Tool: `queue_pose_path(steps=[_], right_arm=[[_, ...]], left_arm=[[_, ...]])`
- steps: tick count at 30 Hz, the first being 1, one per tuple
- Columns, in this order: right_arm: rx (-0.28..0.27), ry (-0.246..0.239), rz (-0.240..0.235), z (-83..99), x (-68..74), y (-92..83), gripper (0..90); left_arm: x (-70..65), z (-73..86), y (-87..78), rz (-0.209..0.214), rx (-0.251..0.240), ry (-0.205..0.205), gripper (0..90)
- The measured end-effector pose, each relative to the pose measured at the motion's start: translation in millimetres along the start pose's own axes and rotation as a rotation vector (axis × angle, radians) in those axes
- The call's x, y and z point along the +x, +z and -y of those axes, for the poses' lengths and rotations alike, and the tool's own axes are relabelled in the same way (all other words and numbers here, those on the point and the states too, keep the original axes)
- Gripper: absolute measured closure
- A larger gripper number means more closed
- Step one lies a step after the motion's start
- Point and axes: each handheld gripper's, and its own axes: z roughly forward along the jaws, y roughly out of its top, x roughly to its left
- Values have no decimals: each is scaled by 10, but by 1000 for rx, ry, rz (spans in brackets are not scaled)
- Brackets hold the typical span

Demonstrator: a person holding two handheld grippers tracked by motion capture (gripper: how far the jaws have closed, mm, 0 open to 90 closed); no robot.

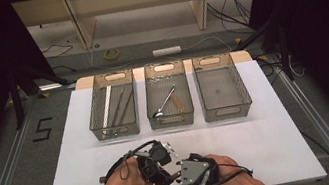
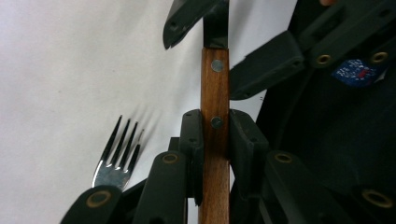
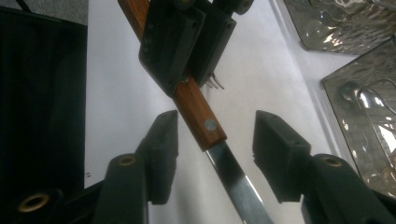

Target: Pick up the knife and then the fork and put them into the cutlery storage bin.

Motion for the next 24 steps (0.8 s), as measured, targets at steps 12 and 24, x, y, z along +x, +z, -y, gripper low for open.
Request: queue_pose_path(steps=[12,24], right_arm=[[23,-65,-14,-2,44,27,663],[45,-187,-31,6,83,13,768]], left_arm=[[-33,-37,-1,14,5,7,755],[-33,-37,-22,21,-29,28,737]])
